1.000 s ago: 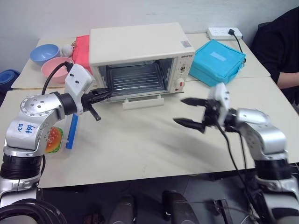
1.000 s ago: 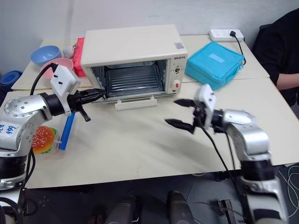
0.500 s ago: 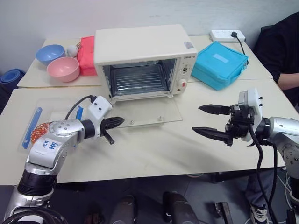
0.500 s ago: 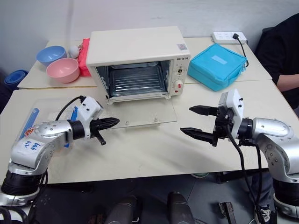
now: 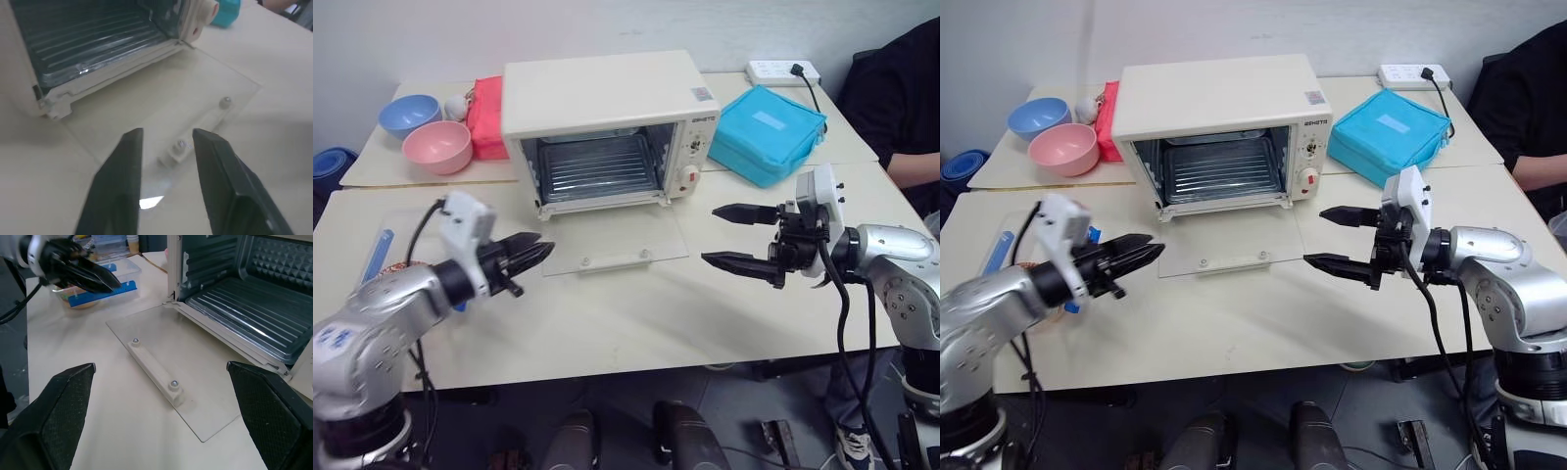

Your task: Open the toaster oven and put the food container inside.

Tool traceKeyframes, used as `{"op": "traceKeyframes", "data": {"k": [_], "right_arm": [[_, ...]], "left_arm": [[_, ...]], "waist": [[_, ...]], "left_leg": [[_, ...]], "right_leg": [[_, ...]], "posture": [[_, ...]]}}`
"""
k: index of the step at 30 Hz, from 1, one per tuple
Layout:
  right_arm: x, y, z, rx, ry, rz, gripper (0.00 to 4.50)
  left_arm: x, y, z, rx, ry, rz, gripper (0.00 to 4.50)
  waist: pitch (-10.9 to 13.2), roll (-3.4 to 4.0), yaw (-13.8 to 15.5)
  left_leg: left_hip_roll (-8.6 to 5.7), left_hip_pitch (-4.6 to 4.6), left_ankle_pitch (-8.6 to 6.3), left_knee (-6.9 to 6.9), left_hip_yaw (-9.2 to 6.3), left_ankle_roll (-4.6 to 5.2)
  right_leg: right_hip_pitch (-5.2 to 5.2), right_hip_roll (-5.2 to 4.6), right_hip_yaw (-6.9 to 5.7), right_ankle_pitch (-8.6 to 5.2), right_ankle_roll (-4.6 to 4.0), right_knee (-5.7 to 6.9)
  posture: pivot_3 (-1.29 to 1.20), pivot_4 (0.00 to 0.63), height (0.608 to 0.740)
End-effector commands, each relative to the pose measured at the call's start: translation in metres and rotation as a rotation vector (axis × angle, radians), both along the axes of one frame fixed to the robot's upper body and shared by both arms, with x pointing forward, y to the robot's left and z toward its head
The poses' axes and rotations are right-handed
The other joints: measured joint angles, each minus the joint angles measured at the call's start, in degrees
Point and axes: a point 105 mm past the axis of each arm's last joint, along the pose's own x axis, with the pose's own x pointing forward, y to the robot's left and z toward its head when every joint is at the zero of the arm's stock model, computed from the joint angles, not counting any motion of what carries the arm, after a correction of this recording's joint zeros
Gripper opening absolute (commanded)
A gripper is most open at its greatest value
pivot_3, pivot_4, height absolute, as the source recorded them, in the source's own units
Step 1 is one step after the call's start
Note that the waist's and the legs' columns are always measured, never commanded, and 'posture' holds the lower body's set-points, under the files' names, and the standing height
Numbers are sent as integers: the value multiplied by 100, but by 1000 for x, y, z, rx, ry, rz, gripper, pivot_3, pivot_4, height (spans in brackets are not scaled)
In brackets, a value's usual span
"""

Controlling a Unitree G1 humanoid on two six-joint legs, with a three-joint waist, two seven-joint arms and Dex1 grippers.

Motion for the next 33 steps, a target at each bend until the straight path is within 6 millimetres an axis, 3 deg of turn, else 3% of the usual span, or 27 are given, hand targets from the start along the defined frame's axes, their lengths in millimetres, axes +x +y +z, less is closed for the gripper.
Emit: {"op": "traceKeyframes", "data": {"k": [1, 6, 14, 16, 20, 24, 28, 33], "right_arm": [[-1, 6, 7, -5, -42, 64, 4500], [8, 17, 11, -10, -56, 134, 4500], [13, 26, 8, -10, -47, 193, 4500], [14, 29, 7, -9, -44, 202, 4500], [13, 32, 9, -4, -47, 210, 4500], [9, 31, 9, -6, -49, 205, 4500], [5, 27, 13, 0, -51, 186, 4500], [1, 24, 11, 2, -46, 151, 4500]], "left_arm": [[-28, 8, 11, -63, -36, 21, 2962], [-75, 47, 2, -160, -1, 203, 4476], [-129, 64, -30, -279, 134, 515, 4492], [-129, 81, -31, -376, 104, 644, 4492], [-119, 119, -47, -528, 109, 936, 4492], [-109, 138, -60, -569, 179, 1070, 4492], [-96, 148, -65, -677, 234, 1152, 4492], [-85, 139, -69, -675, 288, 1138, 4492]], "waist": [[0, 0, 13], [0, -1, -15], [-1, -2, 8], [-1, -1, 25], [-4, 3, 9], [-5, 1, -1], [-5, 1, 6], [-6, -1, 1]], "left_leg": [[0, 1, 0, 4, -2, 0], [3, 33, -10, -3, -15, 4], [22, 108, -47, -25, -23, 10], [23, 110, -47, -25, -25, 12], [25, 116, -44, -25, -29, 11], [25, 118, -48, -26, -28, 8], [26, 118, -52, -26, -30, 5], [27, 117, -57, -26, -29, 4]], "right_leg": [[3, -1, -1, 0, 0, -5], [47, -4, -8, -4, -7, -43], [141, -4, -22, -21, -38, -110], [148, -4, -26, -63, -113, -121], [154, -2, -29, -63, -114, -116], [153, 1, -31, -47, -85, -111], [149, 0, -36, -41, -74, -103], [150, -1, -37, -40, -73, -106]], "posture": [[0, 150, 740], [0, 150, 740], [0, 150, 740], [0, 150, 740], [0, 150, 740], [0, 150, 740], [0, 150, 740], [0, 150, 740]]}}
